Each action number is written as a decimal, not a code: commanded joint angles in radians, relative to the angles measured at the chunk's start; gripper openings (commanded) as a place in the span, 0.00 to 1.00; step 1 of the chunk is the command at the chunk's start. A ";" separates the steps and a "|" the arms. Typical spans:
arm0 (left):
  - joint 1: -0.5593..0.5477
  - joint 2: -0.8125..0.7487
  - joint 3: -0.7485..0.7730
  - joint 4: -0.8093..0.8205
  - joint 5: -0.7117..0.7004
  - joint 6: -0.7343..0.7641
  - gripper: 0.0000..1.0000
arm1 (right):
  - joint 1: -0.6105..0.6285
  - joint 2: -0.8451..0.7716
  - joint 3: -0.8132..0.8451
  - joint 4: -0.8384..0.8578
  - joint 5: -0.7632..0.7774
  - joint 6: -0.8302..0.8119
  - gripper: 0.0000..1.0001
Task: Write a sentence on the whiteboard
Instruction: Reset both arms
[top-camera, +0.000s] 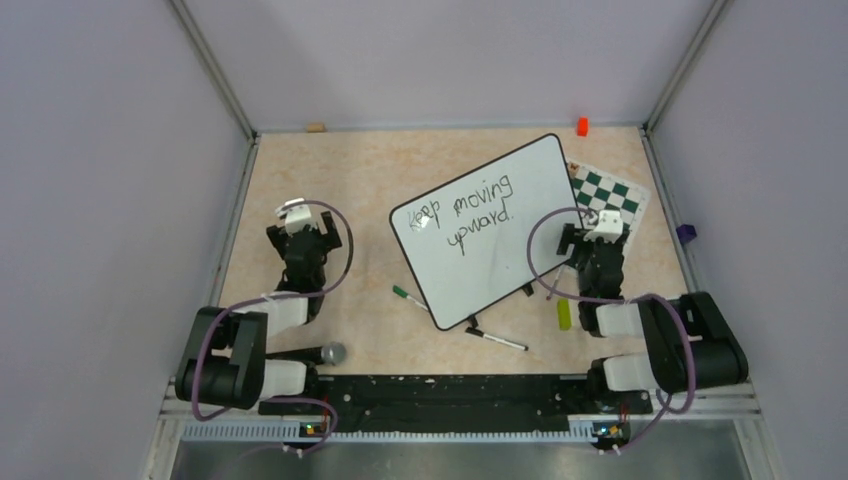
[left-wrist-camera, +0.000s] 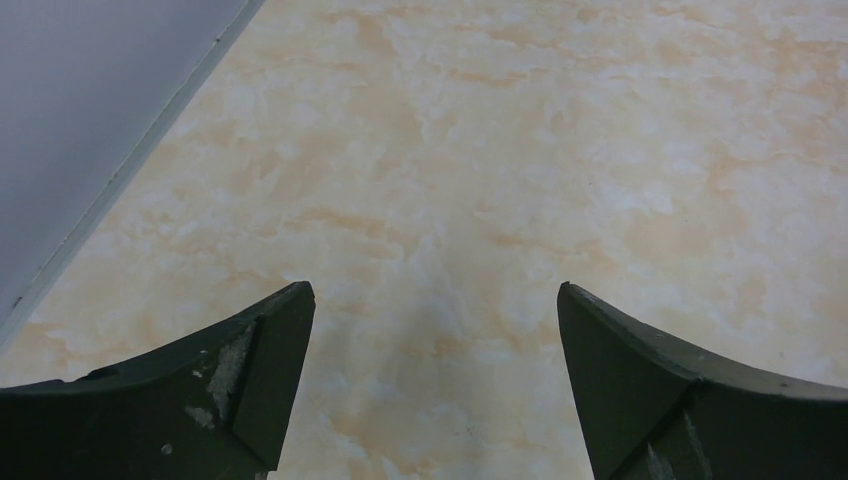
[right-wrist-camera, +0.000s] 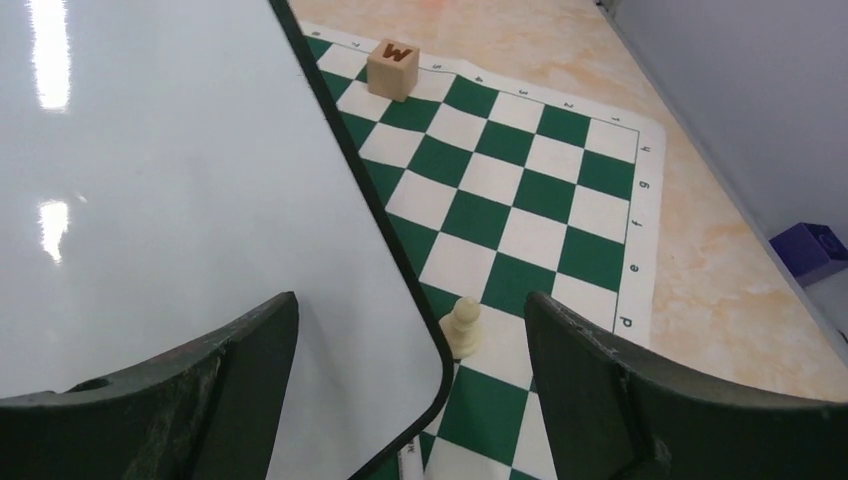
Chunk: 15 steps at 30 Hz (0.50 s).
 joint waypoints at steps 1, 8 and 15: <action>0.006 -0.018 -0.001 0.034 0.027 -0.030 0.94 | -0.025 0.183 -0.055 0.363 0.031 -0.011 0.84; 0.005 -0.068 -0.016 -0.003 0.023 -0.013 0.88 | -0.074 0.142 -0.016 0.240 -0.055 0.041 0.98; 0.010 0.090 -0.086 0.350 0.006 0.145 0.85 | -0.065 0.150 -0.018 0.259 -0.052 0.034 0.99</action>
